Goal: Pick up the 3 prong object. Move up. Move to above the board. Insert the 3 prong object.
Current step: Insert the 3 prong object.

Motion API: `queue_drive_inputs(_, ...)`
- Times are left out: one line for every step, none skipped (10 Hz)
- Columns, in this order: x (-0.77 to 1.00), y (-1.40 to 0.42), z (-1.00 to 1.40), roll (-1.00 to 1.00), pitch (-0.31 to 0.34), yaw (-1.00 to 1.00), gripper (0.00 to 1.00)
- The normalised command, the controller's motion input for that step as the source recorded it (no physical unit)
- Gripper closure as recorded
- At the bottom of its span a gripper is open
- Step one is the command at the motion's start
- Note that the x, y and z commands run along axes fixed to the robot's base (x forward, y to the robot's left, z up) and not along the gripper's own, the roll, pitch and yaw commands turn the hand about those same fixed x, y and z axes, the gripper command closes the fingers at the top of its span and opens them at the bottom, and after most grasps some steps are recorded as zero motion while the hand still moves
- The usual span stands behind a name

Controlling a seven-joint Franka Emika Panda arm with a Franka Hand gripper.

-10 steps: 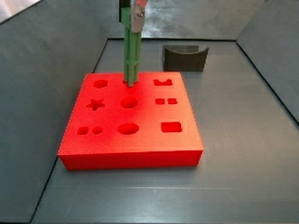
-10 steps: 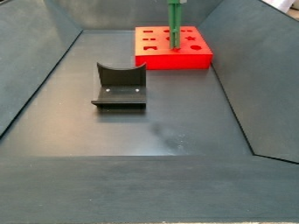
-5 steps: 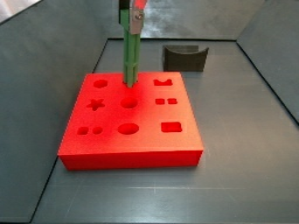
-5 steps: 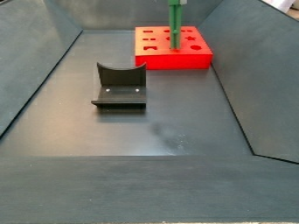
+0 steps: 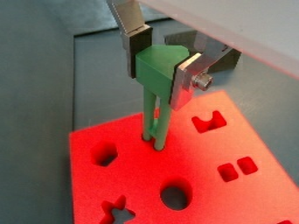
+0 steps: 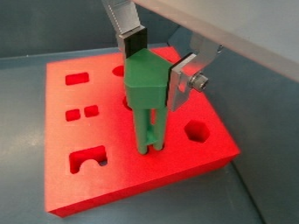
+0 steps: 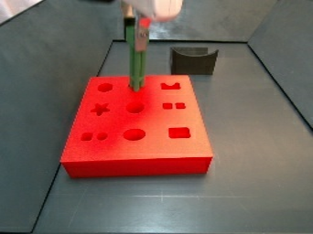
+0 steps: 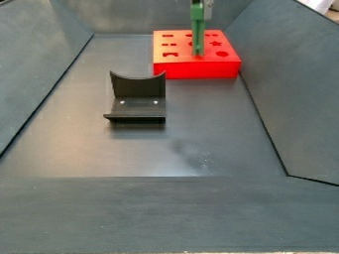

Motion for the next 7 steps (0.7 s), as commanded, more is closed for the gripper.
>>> queue_drive_inputs(0.0,0.0,-0.74,0.05,-0.236,-0.01,1.0)
queue_drive_inputs(0.0,0.0,-0.74,0.04,-0.239,-0.01,1.0)
queue_drive_inputs(0.0,0.0,-0.76,0.03,-0.234,-0.01,1.0)
queue_drive_inputs(0.0,0.0,-0.77,0.02,-0.234,0.0,1.0)
queue_drive_inputs(0.0,0.03,-0.75,0.02,-0.22,-0.01,1.0)
queue_drive_inputs(0.0,0.0,0.0,0.02,0.0,0.0,1.0)
queue_drive_inputs(0.0,0.0,0.0,0.0,0.0,0.0,1.0)
